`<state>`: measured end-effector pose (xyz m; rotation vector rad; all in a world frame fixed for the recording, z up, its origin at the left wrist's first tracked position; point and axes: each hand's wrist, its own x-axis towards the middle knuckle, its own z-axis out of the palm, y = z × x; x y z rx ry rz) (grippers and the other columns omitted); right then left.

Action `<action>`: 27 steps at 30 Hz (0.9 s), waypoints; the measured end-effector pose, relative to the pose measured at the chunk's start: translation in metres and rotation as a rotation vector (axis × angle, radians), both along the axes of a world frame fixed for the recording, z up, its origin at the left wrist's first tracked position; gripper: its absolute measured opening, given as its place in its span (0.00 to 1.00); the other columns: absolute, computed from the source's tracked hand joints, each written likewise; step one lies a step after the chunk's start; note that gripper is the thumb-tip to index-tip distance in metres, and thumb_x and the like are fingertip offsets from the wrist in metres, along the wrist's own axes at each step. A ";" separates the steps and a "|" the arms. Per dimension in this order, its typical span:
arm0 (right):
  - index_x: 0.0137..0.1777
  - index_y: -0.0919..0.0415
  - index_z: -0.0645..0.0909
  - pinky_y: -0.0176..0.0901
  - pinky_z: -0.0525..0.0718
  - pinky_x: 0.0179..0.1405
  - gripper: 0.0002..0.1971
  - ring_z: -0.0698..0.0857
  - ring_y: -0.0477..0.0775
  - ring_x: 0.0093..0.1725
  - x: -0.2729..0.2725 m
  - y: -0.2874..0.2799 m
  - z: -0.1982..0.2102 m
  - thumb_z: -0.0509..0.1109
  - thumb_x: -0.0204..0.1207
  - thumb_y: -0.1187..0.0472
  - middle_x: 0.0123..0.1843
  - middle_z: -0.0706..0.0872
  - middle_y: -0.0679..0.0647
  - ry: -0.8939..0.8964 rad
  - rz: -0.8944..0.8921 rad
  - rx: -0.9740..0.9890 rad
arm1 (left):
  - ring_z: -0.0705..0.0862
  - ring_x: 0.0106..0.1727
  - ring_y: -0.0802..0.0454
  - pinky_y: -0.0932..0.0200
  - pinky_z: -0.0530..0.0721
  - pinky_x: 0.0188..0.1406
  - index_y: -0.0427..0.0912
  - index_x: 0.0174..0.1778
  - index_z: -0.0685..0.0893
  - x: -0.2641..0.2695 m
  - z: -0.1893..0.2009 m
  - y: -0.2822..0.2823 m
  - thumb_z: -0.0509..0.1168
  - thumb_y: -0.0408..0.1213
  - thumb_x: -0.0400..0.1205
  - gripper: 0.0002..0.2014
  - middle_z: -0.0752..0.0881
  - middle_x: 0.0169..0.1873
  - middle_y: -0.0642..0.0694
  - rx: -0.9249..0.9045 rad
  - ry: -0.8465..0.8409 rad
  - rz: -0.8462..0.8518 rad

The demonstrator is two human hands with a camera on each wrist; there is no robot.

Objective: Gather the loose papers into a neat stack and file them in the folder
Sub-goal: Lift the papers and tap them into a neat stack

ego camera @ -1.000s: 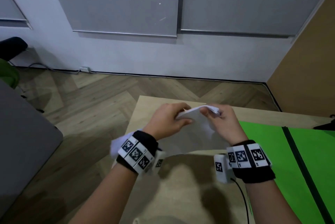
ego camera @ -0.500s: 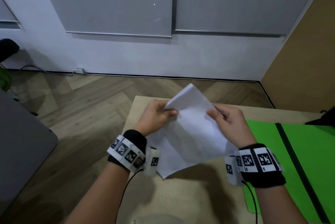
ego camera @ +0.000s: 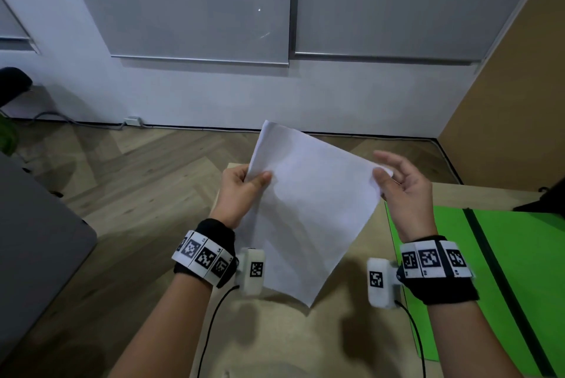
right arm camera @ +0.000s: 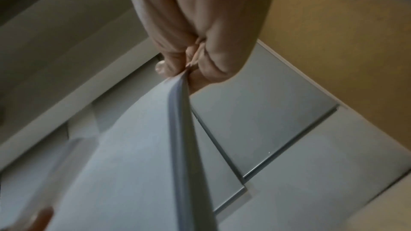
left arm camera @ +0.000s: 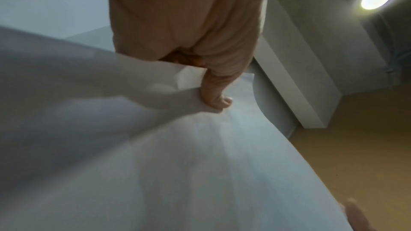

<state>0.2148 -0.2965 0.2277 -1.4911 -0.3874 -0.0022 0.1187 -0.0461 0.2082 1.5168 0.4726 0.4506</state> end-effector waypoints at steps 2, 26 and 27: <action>0.59 0.55 0.82 0.40 0.85 0.44 0.14 0.88 0.47 0.41 -0.001 0.006 -0.002 0.66 0.77 0.70 0.39 0.91 0.50 0.090 0.093 0.027 | 0.83 0.27 0.49 0.53 0.85 0.33 0.39 0.33 0.87 -0.001 -0.002 0.001 0.69 0.31 0.80 0.09 0.86 0.29 0.43 -0.035 0.006 0.025; 0.29 0.57 0.87 0.38 0.80 0.34 0.08 0.81 0.45 0.34 -0.023 0.015 -0.009 0.75 0.70 0.62 0.31 0.86 0.46 0.026 -0.039 -0.069 | 0.87 0.53 0.62 0.65 0.84 0.54 0.40 0.61 0.85 -0.022 0.005 -0.029 0.68 0.29 0.81 0.13 0.89 0.52 0.48 0.160 -0.184 -0.172; 0.32 0.54 0.88 0.38 0.82 0.38 0.07 0.83 0.43 0.36 -0.023 0.012 -0.008 0.75 0.70 0.64 0.31 0.89 0.43 0.032 -0.001 -0.072 | 0.87 0.52 0.62 0.66 0.84 0.53 0.39 0.61 0.86 -0.023 0.005 -0.029 0.69 0.29 0.80 0.13 0.90 0.51 0.50 0.150 -0.186 -0.181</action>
